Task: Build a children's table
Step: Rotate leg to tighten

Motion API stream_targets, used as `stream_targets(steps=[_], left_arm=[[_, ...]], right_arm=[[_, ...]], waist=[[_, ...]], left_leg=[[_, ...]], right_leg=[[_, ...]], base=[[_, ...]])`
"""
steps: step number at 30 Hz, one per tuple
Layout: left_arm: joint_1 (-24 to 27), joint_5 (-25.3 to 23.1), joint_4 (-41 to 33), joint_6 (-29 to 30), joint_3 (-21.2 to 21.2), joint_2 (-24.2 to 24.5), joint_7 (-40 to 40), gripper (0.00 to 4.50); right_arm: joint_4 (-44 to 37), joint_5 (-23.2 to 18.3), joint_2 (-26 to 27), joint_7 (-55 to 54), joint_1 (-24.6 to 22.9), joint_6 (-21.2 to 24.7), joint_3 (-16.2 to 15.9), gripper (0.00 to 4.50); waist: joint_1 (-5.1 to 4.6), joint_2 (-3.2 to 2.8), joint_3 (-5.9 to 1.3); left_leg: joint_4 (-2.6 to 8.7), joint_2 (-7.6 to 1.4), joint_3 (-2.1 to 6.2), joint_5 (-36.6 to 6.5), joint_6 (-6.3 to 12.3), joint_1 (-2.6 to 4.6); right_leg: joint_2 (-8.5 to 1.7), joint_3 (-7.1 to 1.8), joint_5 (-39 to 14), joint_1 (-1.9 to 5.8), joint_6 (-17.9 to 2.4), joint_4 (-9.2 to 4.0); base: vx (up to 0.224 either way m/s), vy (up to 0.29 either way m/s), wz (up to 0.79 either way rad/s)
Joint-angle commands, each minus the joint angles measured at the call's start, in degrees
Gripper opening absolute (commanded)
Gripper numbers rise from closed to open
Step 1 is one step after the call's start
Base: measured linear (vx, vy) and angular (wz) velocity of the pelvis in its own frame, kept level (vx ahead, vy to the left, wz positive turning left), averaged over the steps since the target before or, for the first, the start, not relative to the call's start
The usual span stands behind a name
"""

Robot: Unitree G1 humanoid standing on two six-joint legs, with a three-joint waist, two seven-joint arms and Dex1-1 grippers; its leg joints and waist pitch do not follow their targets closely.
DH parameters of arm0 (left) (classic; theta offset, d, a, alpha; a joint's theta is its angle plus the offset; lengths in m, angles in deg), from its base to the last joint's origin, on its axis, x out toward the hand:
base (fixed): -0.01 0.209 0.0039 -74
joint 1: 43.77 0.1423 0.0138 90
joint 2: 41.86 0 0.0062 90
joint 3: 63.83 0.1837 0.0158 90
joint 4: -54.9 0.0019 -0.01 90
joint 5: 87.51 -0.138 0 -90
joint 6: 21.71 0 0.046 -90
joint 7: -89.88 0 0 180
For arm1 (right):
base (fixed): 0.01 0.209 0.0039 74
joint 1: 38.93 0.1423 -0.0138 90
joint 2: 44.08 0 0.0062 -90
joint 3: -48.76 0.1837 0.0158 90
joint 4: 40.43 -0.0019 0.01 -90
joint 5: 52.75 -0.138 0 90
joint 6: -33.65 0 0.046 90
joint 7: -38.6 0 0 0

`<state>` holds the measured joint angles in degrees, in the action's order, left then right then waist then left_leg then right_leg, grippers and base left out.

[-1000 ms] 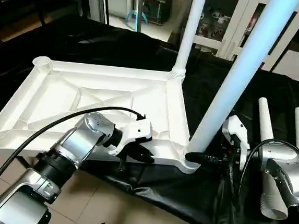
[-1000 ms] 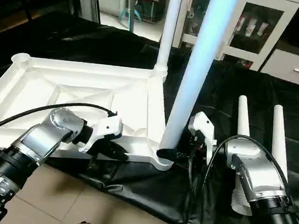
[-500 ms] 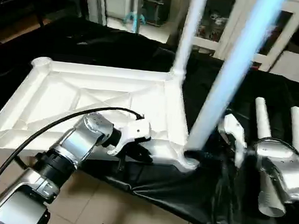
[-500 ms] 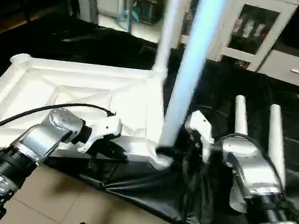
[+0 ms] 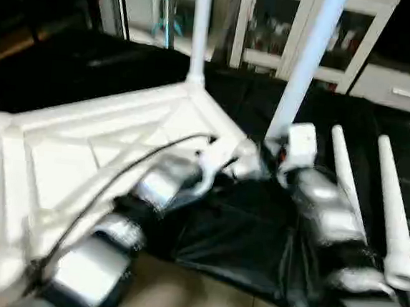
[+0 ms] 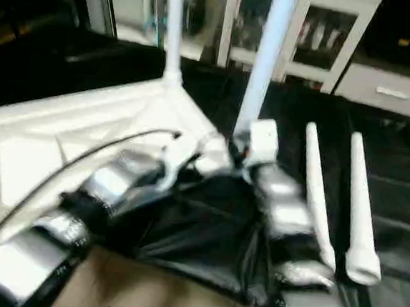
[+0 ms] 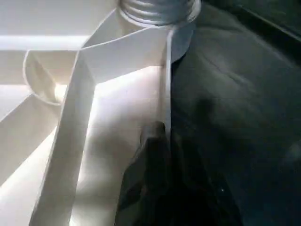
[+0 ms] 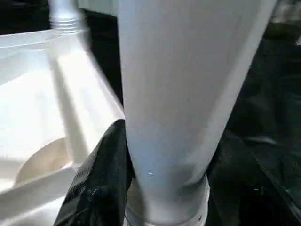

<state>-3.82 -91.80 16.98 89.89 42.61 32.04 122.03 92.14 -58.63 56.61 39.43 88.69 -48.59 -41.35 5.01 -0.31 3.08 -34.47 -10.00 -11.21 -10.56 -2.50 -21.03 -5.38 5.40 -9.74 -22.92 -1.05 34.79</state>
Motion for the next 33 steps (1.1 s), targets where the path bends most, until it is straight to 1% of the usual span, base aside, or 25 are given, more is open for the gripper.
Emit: stream_targets(steps=[1,2,5,9,11,13,14,16,17,18,19,20,21,22,23,24,25,26,27,28,29,30,31,32,33], left_arm=[[-5.2,-0.4,-0.9,-4.5,-3.6,-0.1,-7.3,0.0],[-5.6,-0.5,-0.5,-5.0,-3.6,-0.2,-7.5,0.0],[-6.2,-0.7,0.5,-5.9,-3.8,-0.3,-8.0,0.0],[-6.4,-0.5,1.4,-6.6,-4.0,-0.1,-8.3,0.0],[-7.1,-0.4,3.9,-8.0,-4.4,0.0,-8.6,0.0],[-7.3,-0.3,4.5,-8.5,-4.5,0.1,-8.6,0.0],[-7.4,-0.2,5.1,-8.9,-4.6,0.1,-8.5,0.0],[-7.3,-0.2,5.1,-9.2,-4.6,0.3,-8.0,0.0],[-7.2,-0.2,5.3,-9.8,-4.5,0.5,-7.5,0.0],[-6.6,-0.2,4.9,-10.6,-4.2,0.8,-6.2,0.0],[-6.6,-0.2,4.9,-10.6,-4.2,0.8,-6.2,0.0],[-6.3,-0.2,4.8,-11.3,-4.1,1.1,-5.3,0.0],[-5.7,-0.4,4.7,-13.7,-3.5,1.7,-3.2,0.0],[-5.7,-0.4,4.7,-13.7,-3.5,1.7,-3.2,0.0],[-5.8,-0.7,5.5,-15.7,-3.1,2.1,-2.3,0.0],[-5.8,-0.7,5.5,-15.7,-3.1,2.1,-2.3,0.0],[-5.9,-0.7,5.8,-16.5,-3.0,2.2,-1.9,0.0],[-6.1,-0.7,6.5,-17.8,-3.0,2.2,-1.1,0.0],[-6.5,-0.8,7.1,-19.2,-3.0,2.0,-0.7,0.0],[-6.8,-0.8,7.7,-20.1,-3.2,1.8,-0.3,0.0],[-7.1,-0.9,8.2,-20.7,-3.2,1.6,-0.1,0.0],[-7.3,-0.9,8.5,-22.0,-3.2,1.4,0.5,0.0],[-7.4,-0.9,8.7,-22.8,-3.1,1.3,0.9,0.0],[-8.0,-1.5,9.6,-26.8,-2.4,0.3,1.6,0.0],[-8.0,-1.5,9.6,-26.8,-2.4,0.3,1.6,0.0]], right_arm=[[6.8,3.1,3.1,-1.6,-3.1,2.5,-3.5,1.89],[7.3,2.4,4.1,-1.6,-2.5,1.9,-2.9,1.89],[7.9,1.3,5.2,-1.7,-1.7,0.8,-1.7,1.89],[8.3,0.5,5.6,-1.2,-1.4,-0.2,-0.8,1.89],[9.3,0.3,5.8,0.7,-0.8,-3.9,-0.2,1.89],[9.1,-0.6,5.8,3.1,-0.9,-5.1,0.2,1.89],[8.8,-1.2,5.7,4.8,-0.9,-6.0,0.4,2.45],[7.9,-2.2,5.5,6.4,-1.2,-6.7,0.9,2.59],[7.0,-2.5,5.2,8.2,-1.4,-7.3,1.2,2.69],[4.5,-2.6,4.0,9.1,-2.3,-7.6,1.4,2.69],[4.5,-2.6,4.0,9.1,-2.3,-7.6,1.4,2.92],[2.9,-2.6,3.2,9.8,-2.9,-7.8,1.4,2.92],[-2.1,-2.7,1.2,10.9,-5.2,-7.2,1.1,3.03],[-2.1,-2.7,1.2,10.9,-5.2,-7.2,1.1,3.08],[-6.3,-2.2,-0.1,10.9,-7.2,-6.3,0.7,3.18],[-6.3,-2.2,-0.1,10.9,-7.2,-6.3,0.7,3.29],[-7.8,-1.9,-0.4,10.9,-8.0,-5.8,0.7,3.39],[-11.5,-1.6,-1.0,10.7,-10.0,-4.5,0.9,3.46],[-15.0,-0.9,-1.6,10.1,-12.2,-3.4,1.3,3.5],[-17.6,-0.5,-2.2,9.8,-14.0,-2.5,1.4,3.54],[-19.2,-0.2,-2.5,9.6,-15.1,-2.0,1.5,3.75],[-20.4,0.1,-2.8,9.3,-16.0,-1.4,1.5,3.75],[-21.1,0.1,-3.0,9.1,-16.4,-1.0,1.3,3.75],[-24.1,0.2,-3.3,7.8,-19.2,0.8,1.6,3.75],[-24.1,0.2,-3.3,7.8,-19.2,0.8,1.6,3.75]], waist=[[-0.12,0.24,-3.99],[0.04,0.26,-4.03],[0.18,0.19,-4.13],[0.13,0.09,-4.03],[0.1,0.11,-3.92],[0.12,0.18,-3.84],[0.11,0.16,-3.82],[0.23,0.24,-3.84],[0.02,0.17,-3.91],[-0.38,0.28,-4.24],[-0.23,0.27,-4.47],[-0.21,0.23,-4.9],[0.02,0.06,-5.5],[0.35,0.25,-5.58],[0.71,0.1,-5.61],[0.85,0.2,-5.62],[0.85,0.2,-5.62],[1.02,0.17,-5.25],[1.2,-0.44,-5.01],[1.28,-0.23,-4.98],[1.37,-0.38,-4.85],[1.39,-0.54,-4.75],[1.33,-0.34,-4.65],[1.44,-0.8,-4.52],[1.44,-0.8,-4.52]], left_leg=[[4.44,-2.65,1.9,-16.2,-0.83,0.96],[4.47,-2.77,1.79,-15.6,0.16,0.93],[4.49,-2.9,1.71,-13.6,1.39,0.7],[4.57,-3.02,1.71,-14.1,1.48,0.8],[4.61,-2.97,1.65,-15.6,1.13,0.95],[4.65,-3.0,1.66,-16.6,1.2,1.01],[4.73,-3.03,1.69,-16.9,1.22,1.0],[4.73,-3.06,1.72,-16.5,1.52,0.85],[4.79,-3.09,1.93,-16.2,1.75,0.36],[4.83,-3.1,2.32,-13.7,2.3,-0.59],[4.68,-3.15,2.36,-11.8,2.67,-0.64],[4.03,-3.12,2.08,-8.1,4.0,-0.13],[3.31,-3.01,1.92,-2.8,6.2,-0.11],[3.01,-2.96,1.89,0.1,7.76,-0.27],[2.23,-2.73,1.62,5.0,11.84,-0.48],[2.06,-2.71,1.55,5.3,12.85,-0.46],[2.06,-2.71,1.55,5.3,12.85,-0.46],[2.17,-2.8,1.35,3.2,13.72,-0.57],[2.37,-2.85,1.44,0.6,12.95,-0.54],[2.52,-3.0,1.37,-0.8,12.4,-0.35],[2.83,-3.18,1.45,-3.0,10.91,-0.19],[3.01,-3.18,1.48,-4.9,9.46,-0.17],[3.22,-3.17,1.44,-6.8,8.18,-0.15],[3.32,-3.08,1.43,-8.3,7.28,-0.05],[3.32,-3.08,1.43,-8.3,7.28,-0.05]], right_leg=[[-4.15,-2.92,-18.2,2.25,-9.6,-5.5],[-4.09,-2.98,-15.9,2.35,-9.9,-5.27],[-4.11,-3.02,-12.0,2.66,-10.9,-4.75],[-4.18,-3.03,-12.4,2.67,-11.4,-4.77],[-4.25,-3.05,-14.5,2.5,-11.1,-5.12],[-4.27,-3.08,-15.4,2.51,-10.8,-5.26],[-4.26,-3.07,-15.8,2.5,-10.8,-5.29],[-4.37,-3.08,-15.7,2.64,-10.8,-5.28],[-4.39,-3.09,-14.6,2.93,-10.7,-4.97],[-4.5,-2.9,-12.3,3.83,-10.5,-4.44],[-4.52,-2.82,-10.1,3.88,-10.6,-4.25],[-4.37,-2.91,-3.6,3.29,-12.6,-3.55],[-4.25,-2.96,4.6,3.28,-15.1,-2.35],[-4.05,-2.93,8.6,3.3,-15.6,-1.98],[-3.95,-2.86,15.2,2.71,-17.3,-1.16],[-3.93,-2.86,15.4,2.6,-17.1,-1.23],[-3.93,-2.86,15.4,2.6,-17.1,-1.23],[-4.06,-2.84,11.9,2.38,-16.9,-1.69],[-4.1,-2.88,7.6,2.48,-16.0,-2.21],[-4.09,-2.87,5.7,2.41,-15.4,-2.58],[-4.05,-2.86,2.3,2.41,-14.9,-2.95],[-4.05,-2.9,-0.3,2.39,-14.6,-3.17],[-4.04,-2.9,-2.6,2.4,-14.4,-3.54],[-4.05,-2.93,-4.9,2.32,-13.7,-4.06],[-4.05,-2.93,-4.9,2.32,-13.7,-4.06]], base=[[0.0,0.0,0.0],[0.0,0.0,0.0],[0.0,0.0,0.0],[0.0,0.0,0.0],[0.0,0.0,0.0],[0.0,0.0,0.0],[0.0,0.0,0.0],[0.0,0.0,0.0],[0.0,0.0,0.0],[0.0,0.0,0.0],[0.0,0.0,0.0],[0.0,0.0,0.0],[0.0,0.0,0.0],[0.0,0.0,0.0],[0.0,0.0,0.0],[0.0,0.0,0.0],[0.0,0.0,0.0],[0.0,0.0,0.0],[0.0,0.0,0.0],[0.0,0.0,0.0],[0.0,0.0,0.0],[0.0,0.0,0.0],[0.0,0.0,0.0],[0.0,0.0,0.0],[0.0,0.0,0.0]])
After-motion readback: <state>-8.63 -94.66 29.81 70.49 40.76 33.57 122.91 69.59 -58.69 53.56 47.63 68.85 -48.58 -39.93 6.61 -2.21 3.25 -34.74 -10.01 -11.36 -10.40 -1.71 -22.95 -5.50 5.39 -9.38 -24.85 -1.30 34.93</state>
